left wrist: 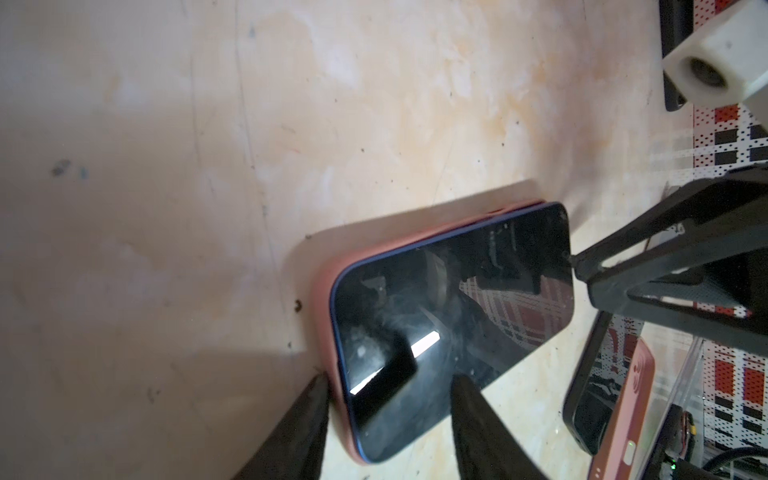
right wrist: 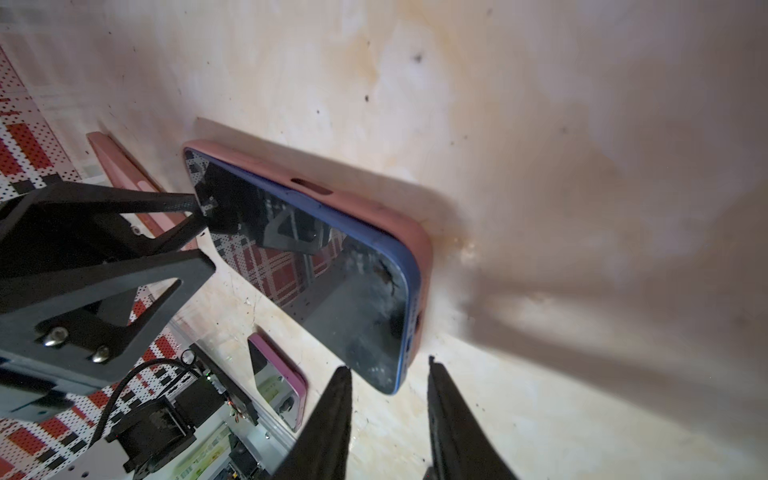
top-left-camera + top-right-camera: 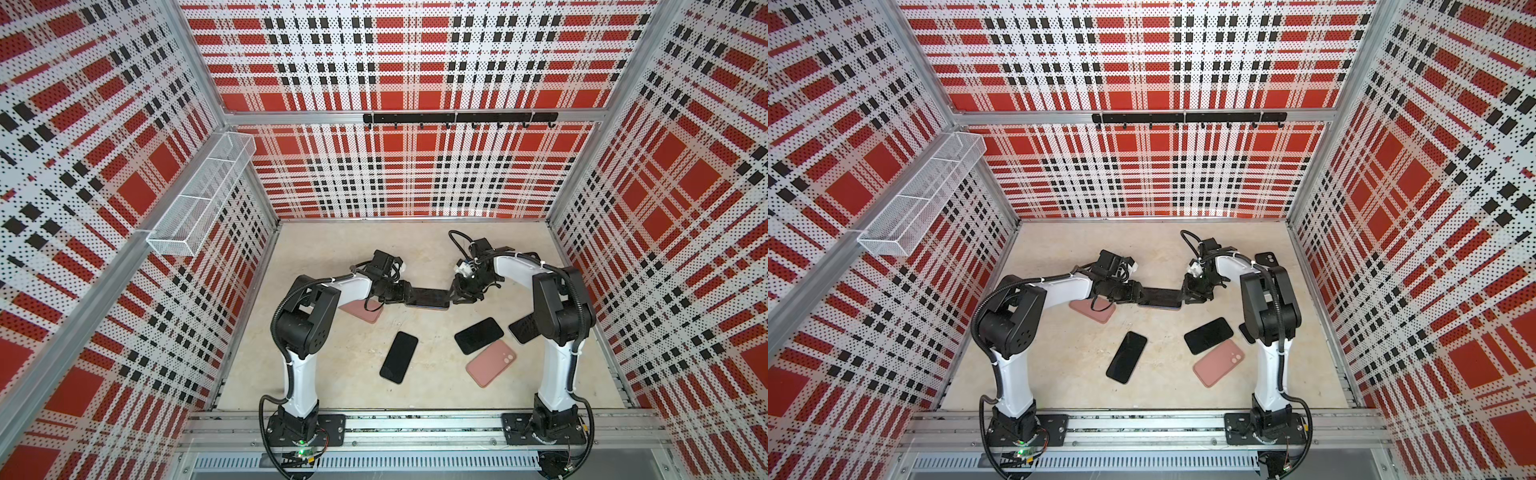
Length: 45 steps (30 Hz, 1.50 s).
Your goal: Put the phone into the phone case
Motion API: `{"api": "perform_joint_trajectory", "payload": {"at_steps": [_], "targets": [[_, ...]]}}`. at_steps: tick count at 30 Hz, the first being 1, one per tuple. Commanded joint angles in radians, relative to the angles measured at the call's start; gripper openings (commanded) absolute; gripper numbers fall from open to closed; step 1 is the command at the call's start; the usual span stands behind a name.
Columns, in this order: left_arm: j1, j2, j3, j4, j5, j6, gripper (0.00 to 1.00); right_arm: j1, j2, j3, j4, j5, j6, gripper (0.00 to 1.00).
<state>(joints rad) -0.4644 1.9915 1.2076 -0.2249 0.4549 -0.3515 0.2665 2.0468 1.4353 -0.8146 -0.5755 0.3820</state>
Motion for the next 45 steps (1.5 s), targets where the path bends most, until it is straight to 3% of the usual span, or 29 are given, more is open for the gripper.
{"api": "perform_joint_trajectory", "payload": {"at_steps": [1,27,45], "targets": [[-0.008,0.056,0.002,-0.075,-0.045,0.019,0.49,0.004,0.001,0.014,-0.033,0.042,-0.014,0.31],[-0.038,0.108,0.018,-0.112,-0.048,0.023,0.19,0.056,0.008,-0.013,0.026,0.007,0.015,0.19],[-0.059,0.108,0.022,-0.120,-0.051,0.023,0.20,0.098,-0.014,-0.085,-0.004,0.107,0.046,0.14]]}}
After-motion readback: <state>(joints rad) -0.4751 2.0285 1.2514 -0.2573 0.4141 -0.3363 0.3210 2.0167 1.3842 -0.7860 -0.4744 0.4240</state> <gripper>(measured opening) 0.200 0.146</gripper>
